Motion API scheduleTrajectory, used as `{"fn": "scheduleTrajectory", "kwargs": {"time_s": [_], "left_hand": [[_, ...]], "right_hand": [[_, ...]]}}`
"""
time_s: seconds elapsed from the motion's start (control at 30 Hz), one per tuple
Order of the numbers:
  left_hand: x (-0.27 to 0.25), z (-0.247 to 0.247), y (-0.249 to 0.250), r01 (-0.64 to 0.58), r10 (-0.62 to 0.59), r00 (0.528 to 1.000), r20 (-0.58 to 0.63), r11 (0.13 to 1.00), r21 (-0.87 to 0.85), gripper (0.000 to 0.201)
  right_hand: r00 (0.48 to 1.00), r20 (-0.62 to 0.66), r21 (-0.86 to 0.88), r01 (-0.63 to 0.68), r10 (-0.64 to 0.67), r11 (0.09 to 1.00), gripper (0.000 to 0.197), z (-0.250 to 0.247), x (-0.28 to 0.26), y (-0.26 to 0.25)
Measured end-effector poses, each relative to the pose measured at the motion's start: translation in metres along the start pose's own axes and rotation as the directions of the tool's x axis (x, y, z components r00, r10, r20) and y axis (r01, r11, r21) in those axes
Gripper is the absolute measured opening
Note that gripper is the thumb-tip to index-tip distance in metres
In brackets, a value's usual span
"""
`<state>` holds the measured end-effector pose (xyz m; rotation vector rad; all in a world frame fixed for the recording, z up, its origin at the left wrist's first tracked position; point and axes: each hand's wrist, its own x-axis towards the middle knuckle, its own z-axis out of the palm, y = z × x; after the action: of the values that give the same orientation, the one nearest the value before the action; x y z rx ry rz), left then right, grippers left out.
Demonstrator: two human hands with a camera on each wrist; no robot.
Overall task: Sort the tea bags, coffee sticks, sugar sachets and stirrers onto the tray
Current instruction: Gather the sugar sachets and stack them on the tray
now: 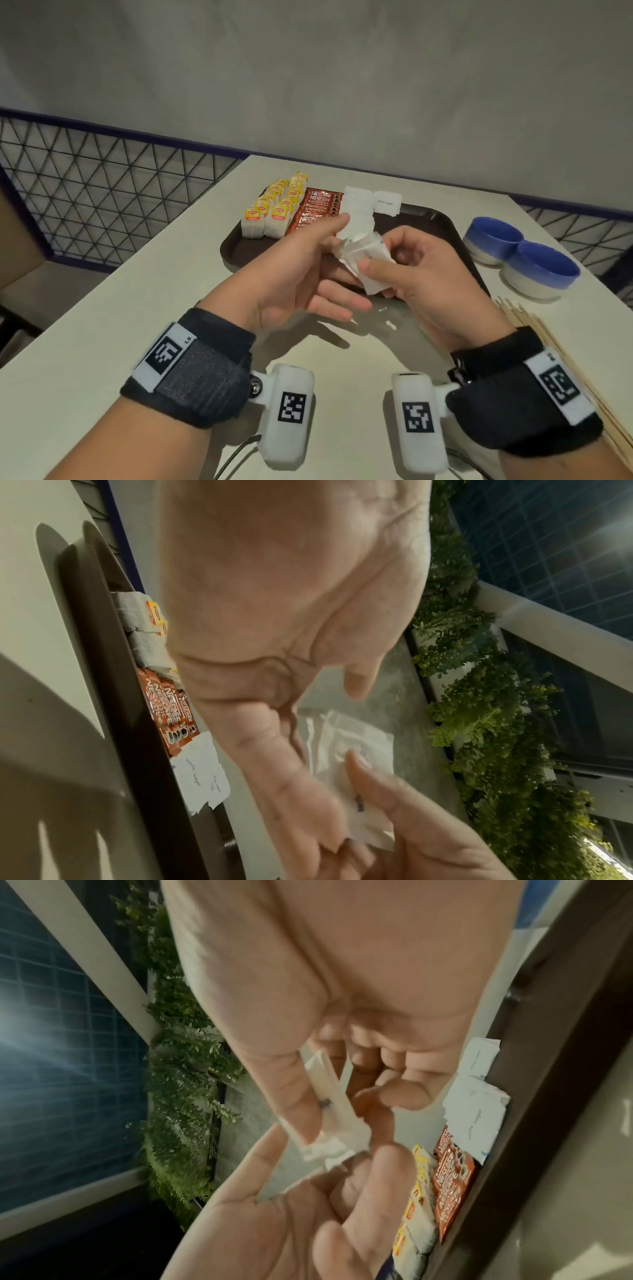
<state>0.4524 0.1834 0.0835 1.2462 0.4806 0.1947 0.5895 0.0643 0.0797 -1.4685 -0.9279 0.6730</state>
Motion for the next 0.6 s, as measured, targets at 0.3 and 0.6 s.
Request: {"fn": "scheduleTrajectory", "kwargs": {"time_s": [0.3, 0.6], "left_hand": [[0.008, 0.002, -0.006, -0.171, 0.161, 0.967, -0.196, 0.985, -0.035, 0.021], [0.003, 0.009, -0.003, -0.052, 0.052, 0.999, 0.003, 0.996, -0.079, 0.065]], "right_hand": [[0.994, -0.104, 0.176, 0.003, 0.015, 0.984, 0.019, -0.001, -0.008, 0.005], [0.926, -0.167, -0.376, 0.258, -0.339, 0.89, 0.026, -0.008, -0.012, 0.001]]}}
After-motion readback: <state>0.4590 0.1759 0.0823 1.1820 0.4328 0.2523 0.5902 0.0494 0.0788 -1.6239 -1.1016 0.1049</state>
